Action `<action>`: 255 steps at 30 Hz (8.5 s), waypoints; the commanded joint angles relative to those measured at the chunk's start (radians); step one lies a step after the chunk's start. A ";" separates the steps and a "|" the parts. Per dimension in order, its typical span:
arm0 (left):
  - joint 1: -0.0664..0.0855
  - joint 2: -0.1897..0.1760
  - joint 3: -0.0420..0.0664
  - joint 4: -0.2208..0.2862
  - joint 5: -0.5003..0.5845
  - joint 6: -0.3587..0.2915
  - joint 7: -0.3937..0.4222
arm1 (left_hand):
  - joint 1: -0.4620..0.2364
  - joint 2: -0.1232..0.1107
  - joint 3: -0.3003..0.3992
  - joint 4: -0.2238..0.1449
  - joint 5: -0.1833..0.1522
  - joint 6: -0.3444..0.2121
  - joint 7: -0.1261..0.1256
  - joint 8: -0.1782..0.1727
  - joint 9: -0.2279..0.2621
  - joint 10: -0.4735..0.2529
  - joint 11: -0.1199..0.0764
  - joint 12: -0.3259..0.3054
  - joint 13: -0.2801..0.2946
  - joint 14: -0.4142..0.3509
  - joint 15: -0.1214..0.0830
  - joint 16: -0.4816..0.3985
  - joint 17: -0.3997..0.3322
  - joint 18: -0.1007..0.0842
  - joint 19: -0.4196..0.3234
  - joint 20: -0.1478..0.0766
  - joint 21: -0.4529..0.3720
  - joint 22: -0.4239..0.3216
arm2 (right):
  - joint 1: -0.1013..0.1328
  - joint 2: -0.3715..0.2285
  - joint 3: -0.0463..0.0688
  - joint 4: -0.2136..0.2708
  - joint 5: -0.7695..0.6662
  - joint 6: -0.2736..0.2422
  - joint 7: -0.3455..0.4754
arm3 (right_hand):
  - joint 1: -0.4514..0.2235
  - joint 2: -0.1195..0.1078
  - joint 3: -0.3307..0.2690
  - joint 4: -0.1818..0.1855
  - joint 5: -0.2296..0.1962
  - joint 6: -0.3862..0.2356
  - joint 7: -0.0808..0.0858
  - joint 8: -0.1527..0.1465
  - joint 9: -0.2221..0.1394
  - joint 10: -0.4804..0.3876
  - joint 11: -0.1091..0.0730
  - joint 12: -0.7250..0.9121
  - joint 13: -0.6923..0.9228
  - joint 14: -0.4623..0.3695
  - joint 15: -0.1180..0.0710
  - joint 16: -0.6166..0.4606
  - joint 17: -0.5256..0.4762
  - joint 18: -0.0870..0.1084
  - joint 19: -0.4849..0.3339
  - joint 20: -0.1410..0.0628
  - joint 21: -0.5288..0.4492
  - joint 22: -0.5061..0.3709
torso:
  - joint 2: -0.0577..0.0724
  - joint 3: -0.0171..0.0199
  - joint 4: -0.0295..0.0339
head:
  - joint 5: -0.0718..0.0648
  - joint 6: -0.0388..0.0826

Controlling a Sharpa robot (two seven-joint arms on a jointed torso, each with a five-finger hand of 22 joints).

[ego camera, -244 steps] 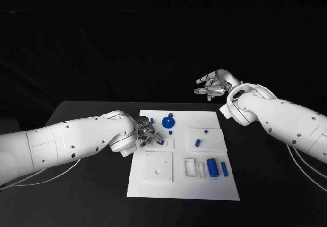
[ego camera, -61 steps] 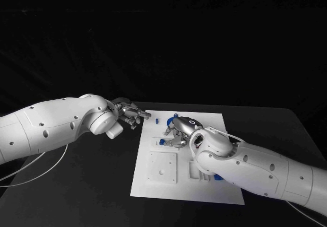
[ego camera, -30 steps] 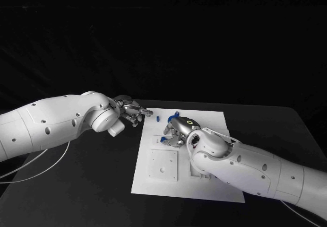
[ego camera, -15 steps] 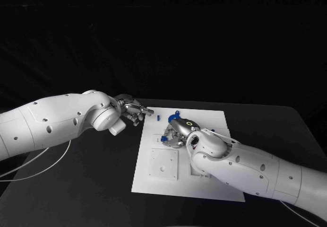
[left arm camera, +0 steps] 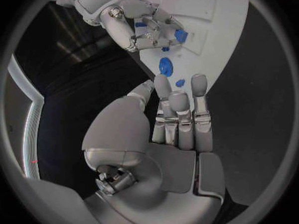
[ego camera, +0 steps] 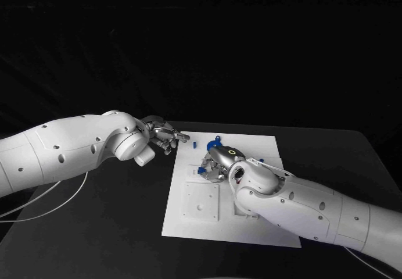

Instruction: Assemble the parts on the task board

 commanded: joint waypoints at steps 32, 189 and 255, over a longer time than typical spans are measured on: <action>-0.001 -0.023 -0.031 -0.004 0.040 0.170 0.128 | 0.017 -0.019 -0.011 -0.004 -0.075 -0.068 0.027 -0.003 -0.079 0.026 0.017 -0.010 0.000 -0.008 0.013 -0.007 0.000 -0.013 -0.002 0.008 -0.015 0.017 | -0.008 -0.041 -0.001 0.052 0.004 -0.110 0.026 | -0.029 0.031 0.039 -0.020 0.037 0.057 -0.014 -0.002 0.005 0.017 -0.015 0.002 0.012 0.007 -0.012 0.001 0.009 -0.025 0.043 -0.019 0.010 0.009 | -0.001 -0.0013 -0.0009 | -0.003 0.007; -0.035 0.135 -0.064 -0.022 -0.227 0.204 -0.107 | -0.106 0.196 0.016 -0.299 0.445 -0.003 -0.066 0.135 0.880 0.023 -0.028 0.029 0.036 -0.016 -0.020 0.060 0.010 -0.028 -0.028 -0.023 0.071 0.018 | 0.084 -0.267 0.319 0.029 0.364 -0.117 0.153 | -0.022 -0.004 -0.010 0.003 0.125 0.003 0.000 -0.002 -0.002 -0.025 -0.005 -0.049 -0.033 -0.008 -0.005 -0.057 -0.030 -0.015 0.033 -0.013 -0.046 -0.023 | -0.038 0.0222 -0.0311 | 0.004 -0.007; -0.074 0.251 -0.064 -0.077 -0.431 0.192 -0.215 | -0.145 0.200 0.029 -0.346 0.508 0.014 -0.072 0.141 0.882 0.041 -0.034 0.047 0.032 0.025 -0.023 0.068 0.075 -0.021 -0.017 -0.024 0.088 0.018 | 0.146 -0.162 0.323 -0.148 0.357 -0.093 0.179 | -0.032 0.007 -0.016 0.001 0.136 -0.002 0.001 -0.002 -0.002 -0.080 -0.008 -0.182 -0.219 -0.021 -0.006 -0.112 -0.083 -0.012 0.035 -0.013 -0.159 -0.062 | -0.042 0.0211 -0.0292 | -0.002 -0.033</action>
